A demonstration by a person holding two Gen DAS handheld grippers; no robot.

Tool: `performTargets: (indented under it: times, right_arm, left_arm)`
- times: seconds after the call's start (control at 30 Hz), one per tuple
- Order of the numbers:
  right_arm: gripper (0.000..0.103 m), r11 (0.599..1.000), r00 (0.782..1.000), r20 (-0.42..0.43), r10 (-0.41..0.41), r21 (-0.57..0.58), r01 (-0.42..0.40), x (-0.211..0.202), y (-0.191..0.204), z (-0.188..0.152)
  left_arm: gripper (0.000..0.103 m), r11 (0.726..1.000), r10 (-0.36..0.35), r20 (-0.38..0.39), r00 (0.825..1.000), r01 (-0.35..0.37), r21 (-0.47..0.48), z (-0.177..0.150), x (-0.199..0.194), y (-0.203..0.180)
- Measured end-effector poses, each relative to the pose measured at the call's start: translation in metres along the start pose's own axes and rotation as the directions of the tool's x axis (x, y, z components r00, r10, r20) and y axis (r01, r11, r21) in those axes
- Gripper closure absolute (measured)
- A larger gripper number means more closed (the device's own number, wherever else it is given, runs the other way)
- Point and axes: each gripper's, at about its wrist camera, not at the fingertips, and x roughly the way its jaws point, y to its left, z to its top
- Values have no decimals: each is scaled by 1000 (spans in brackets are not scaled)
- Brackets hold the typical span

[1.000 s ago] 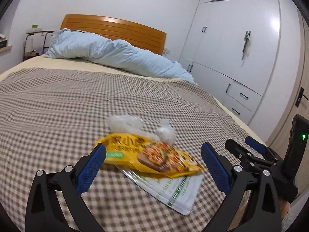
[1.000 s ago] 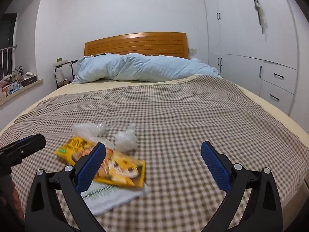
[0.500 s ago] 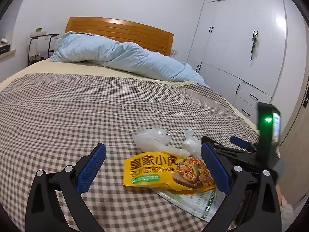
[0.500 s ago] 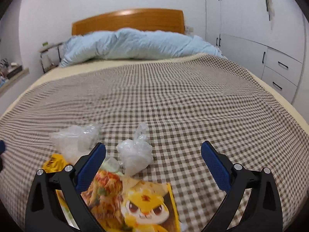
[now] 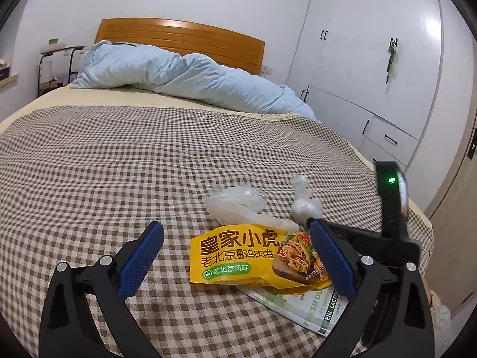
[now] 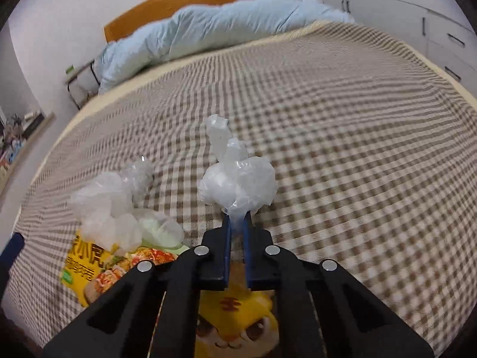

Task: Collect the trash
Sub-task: 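Grasp the crumpled clear plastic bag with the right gripper while the left grasps the clear glove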

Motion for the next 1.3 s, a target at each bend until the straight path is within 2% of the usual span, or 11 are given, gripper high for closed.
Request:
performTargets:
  times: [0.13, 0.23, 0.5, 0.9, 1.3]
  right_arm:
    - [97, 999, 994, 108, -30, -30, 34, -29, 3, -5]
    - [97, 997, 988, 148, -44, -51, 52, -39, 6, -7]
    - [97, 998, 978, 200, -56, -20, 62, -43, -3, 0]
    - [97, 988, 943, 303, -137, -22, 151, -67, -24, 5]
    - [97, 951, 883, 373, -285, -6, 310, -78, -63, 7]
  left_arm:
    - [8, 1000, 0, 6, 1000, 0, -12, -1, -3, 0]
    - [8, 1000, 1, 12, 1000, -1, -16, 0, -5, 1]
    - [8, 1000, 1, 14, 1000, 0, -25, 0, -5, 5]
    - [8, 998, -40, 18, 999, 41, -55, 4, 7, -8]
    - [8, 997, -42, 20, 999, 43, -68, 5, 17, -18]
